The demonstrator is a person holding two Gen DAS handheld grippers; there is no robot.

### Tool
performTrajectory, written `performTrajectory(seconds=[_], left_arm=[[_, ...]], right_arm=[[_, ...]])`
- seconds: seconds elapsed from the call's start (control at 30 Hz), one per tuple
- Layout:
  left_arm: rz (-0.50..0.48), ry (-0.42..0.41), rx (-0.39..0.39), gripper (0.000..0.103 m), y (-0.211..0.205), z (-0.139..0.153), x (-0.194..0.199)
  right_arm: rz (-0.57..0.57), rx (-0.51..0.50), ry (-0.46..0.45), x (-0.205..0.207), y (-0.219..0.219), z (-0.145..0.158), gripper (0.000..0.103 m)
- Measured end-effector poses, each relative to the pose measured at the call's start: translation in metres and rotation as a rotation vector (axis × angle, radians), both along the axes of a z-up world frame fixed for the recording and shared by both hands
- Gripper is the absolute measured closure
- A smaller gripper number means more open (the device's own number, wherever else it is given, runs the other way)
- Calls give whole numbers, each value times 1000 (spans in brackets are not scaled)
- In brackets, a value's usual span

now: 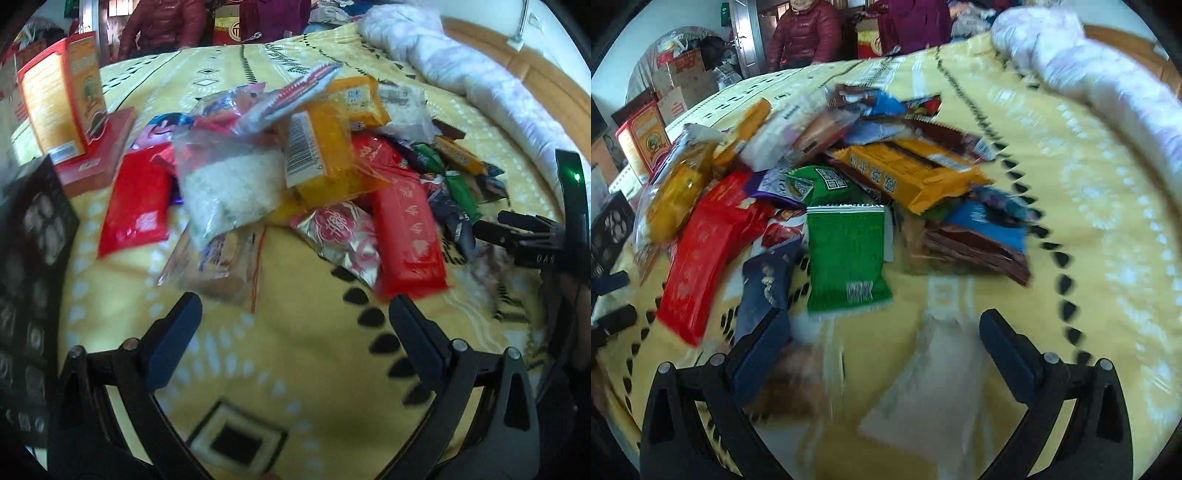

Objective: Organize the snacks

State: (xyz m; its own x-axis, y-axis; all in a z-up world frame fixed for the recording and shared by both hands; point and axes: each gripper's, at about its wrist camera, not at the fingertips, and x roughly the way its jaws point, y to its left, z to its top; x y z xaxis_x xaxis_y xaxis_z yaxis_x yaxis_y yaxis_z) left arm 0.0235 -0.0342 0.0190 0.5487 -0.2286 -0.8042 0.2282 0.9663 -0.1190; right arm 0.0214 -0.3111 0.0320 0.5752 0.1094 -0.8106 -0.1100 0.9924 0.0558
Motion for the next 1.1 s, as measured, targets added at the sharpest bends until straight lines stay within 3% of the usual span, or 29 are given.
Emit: performTrajectory(seconds=[0.1, 0.27, 1.1], left_arm=[[27, 18, 14, 0, 0, -9, 8], [27, -15, 68, 0, -8, -15, 6], [26, -27, 73, 0, -7, -18, 3]], right_arm=[[-8, 56, -24, 10, -11, -13, 0], [-16, 3, -22, 11, -8, -18, 0], [-18, 2, -20, 11, -4, -16, 0]])
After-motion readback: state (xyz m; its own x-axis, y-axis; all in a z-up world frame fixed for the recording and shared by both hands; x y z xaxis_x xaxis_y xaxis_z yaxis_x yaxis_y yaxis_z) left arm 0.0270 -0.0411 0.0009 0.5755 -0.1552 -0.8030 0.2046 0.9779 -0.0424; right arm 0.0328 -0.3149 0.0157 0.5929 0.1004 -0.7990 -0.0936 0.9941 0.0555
